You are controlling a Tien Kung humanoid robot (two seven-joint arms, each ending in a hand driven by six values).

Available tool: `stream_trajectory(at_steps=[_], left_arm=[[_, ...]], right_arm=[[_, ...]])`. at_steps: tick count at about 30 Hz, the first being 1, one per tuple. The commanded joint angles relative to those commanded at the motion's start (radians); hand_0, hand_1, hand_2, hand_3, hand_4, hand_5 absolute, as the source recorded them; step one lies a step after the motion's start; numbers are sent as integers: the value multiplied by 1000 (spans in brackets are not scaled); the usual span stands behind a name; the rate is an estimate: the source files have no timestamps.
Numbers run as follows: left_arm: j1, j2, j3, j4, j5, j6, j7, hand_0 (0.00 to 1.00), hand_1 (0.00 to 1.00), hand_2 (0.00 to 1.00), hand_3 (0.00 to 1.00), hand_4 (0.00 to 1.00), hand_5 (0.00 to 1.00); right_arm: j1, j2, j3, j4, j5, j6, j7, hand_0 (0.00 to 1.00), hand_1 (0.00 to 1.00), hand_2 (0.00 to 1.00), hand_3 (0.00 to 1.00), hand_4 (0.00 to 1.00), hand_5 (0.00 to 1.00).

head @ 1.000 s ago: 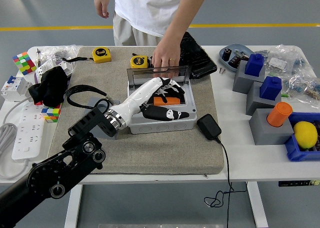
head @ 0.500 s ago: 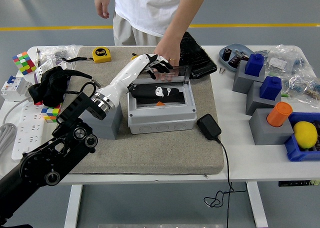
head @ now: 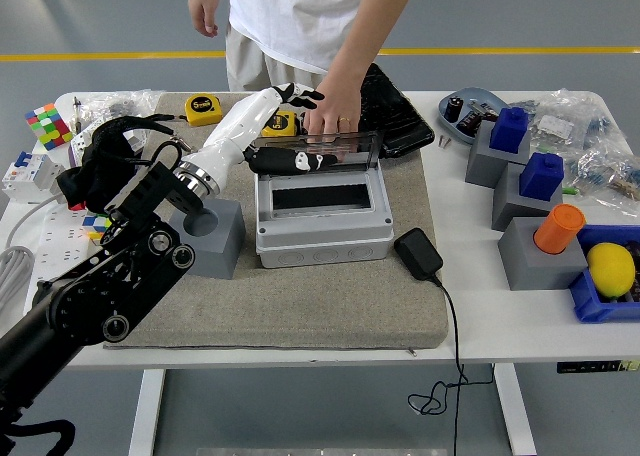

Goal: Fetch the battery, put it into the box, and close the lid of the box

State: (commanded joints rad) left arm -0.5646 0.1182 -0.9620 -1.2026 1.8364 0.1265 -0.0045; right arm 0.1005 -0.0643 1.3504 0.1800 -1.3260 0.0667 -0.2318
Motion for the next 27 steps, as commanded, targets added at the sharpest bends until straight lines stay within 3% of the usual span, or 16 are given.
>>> stream_trajectory(at_steps=[2, 3, 7, 8, 9, 20, 27], left_arm=[[-6, 5, 12, 9, 18, -23, 23, 828, 810, 750, 770, 998, 415], [-8, 6, 16, 10, 25, -37, 35, 768, 787, 735, 759, 998, 423], [-7, 17, 20, -10, 33, -71, 62, 768, 787, 735, 759, 998, 423], [-7, 18, 19, -15, 34, -74, 65, 768, 787, 735, 759, 998, 423], [-5, 21, 18, -26, 35, -77, 71, 699, 736, 714, 750, 998, 427], [25, 45, 40, -124, 13, -96, 107, 667, 701, 692, 737, 998, 428], [49, 64, 59, -191, -12, -117, 138, 594, 668, 672, 721, 998, 447]], right_arm=[[1, -1, -1, 0, -2, 0, 0, 609, 656, 679, 584, 980, 556], [2, -1, -1, 0, -1, 0, 0, 609, 656, 679, 583, 980, 557], [0, 1, 3, 0, 0, -1, 2, 609, 656, 679, 583, 980, 557], [0, 1, 3, 0, 1, 0, 2, 609, 656, 679, 583, 980, 557], [-1, 1, 5, 0, -1, 0, 1, 609, 656, 679, 583, 980, 557], [-3, -1, 5, 0, -14, 3, 0, 609, 656, 680, 584, 981, 558], [-5, -1, 6, 0, -21, 4, 0, 609, 657, 679, 585, 983, 556]])
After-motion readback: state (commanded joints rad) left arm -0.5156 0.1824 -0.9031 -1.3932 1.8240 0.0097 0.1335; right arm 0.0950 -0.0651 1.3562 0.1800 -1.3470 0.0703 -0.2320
